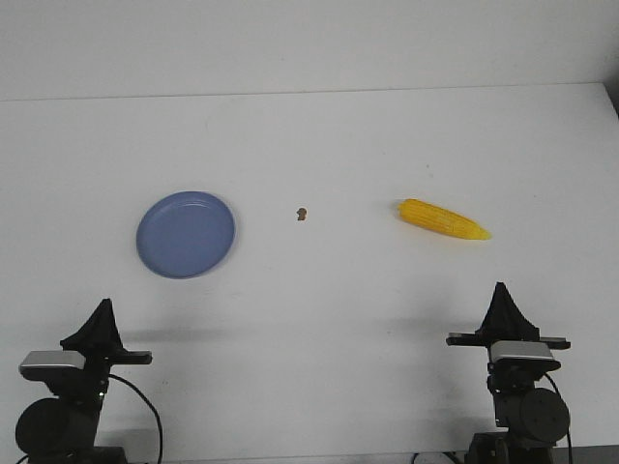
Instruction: Place corn on plate with both arms
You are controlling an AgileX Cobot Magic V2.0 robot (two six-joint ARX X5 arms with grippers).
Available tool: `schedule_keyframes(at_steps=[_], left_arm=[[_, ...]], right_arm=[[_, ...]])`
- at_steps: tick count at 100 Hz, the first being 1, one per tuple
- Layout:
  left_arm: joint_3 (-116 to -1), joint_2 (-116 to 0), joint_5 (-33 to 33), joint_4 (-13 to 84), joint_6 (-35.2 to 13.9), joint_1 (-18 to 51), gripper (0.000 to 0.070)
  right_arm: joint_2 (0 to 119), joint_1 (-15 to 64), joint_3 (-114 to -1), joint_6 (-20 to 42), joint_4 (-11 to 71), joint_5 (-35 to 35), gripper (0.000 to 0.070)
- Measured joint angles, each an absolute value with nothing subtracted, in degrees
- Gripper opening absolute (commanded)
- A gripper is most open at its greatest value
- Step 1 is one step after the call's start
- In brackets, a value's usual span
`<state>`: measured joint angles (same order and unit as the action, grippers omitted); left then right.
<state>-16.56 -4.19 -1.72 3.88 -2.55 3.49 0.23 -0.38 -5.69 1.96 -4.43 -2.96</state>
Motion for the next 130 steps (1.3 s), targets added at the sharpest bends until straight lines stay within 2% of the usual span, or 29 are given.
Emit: schedule_keyframes(at_steps=[20, 43, 60, 75, 100, 105, 109, 114, 122, 126, 130], left_arm=[[-31.6, -15.4, -1.7, 14.0, -3.1, 3.5, 0.0012], [-50.3, -30.7, -1.7, 28.3, -3.6, 3.5, 0.0012], [-59.4, -41.1, -1.7, 38.1, -3.6, 3.5, 0.0012], [-61.5, -46.6, -1.7, 40.0, -3.6, 3.5, 0.0012], [-61.5, -47.3, -1.5, 40.6, -3.8, 3.5, 0.0019], [-61.5, -47.2, -1.5, 40.8, -3.8, 3.5, 0.0041], [-61.5, -47.2, -1.5, 40.8, -3.8, 3.5, 0.0104], [-61.5, -47.2, -1.5, 40.8, -3.9, 3.5, 0.0221], [-61.5, -47.2, -1.5, 40.8, -4.1, 3.5, 0.0394], [-61.5, -47.2, -1.5, 40.8, -4.2, 3.5, 0.0426], [-61.5, -47.2, -1.5, 40.8, -4.4, 3.5, 0.0425]], right_arm=[[5.8, -0.4, -19.8, 2.9, 12.8, -3.0, 0.0011], [18.5, -0.4, -37.0, 2.9, 29.6, -3.0, 0.0011], [28.4, -0.4, -46.0, 2.9, 40.5, -3.0, 0.0011], [33.8, -0.4, -47.8, 2.9, 42.7, -2.0, 0.0011], [34.4, -0.4, -47.8, 2.9, 43.0, 0.1, 0.0014], [34.3, -0.4, -47.8, 2.9, 43.0, 0.1, 0.0016], [34.3, -0.4, -47.8, 2.9, 43.0, 0.1, 0.0020], [34.4, -0.4, -47.8, 2.9, 43.0, 0.1, 0.0064], [34.4, -0.4, -47.8, 2.9, 43.0, 0.1, 0.0258], [34.4, -0.4, -47.8, 2.9, 43.0, 0.1, 0.0353], [34.4, -0.4, -47.8, 2.9, 43.0, 0.1, 0.0418]])
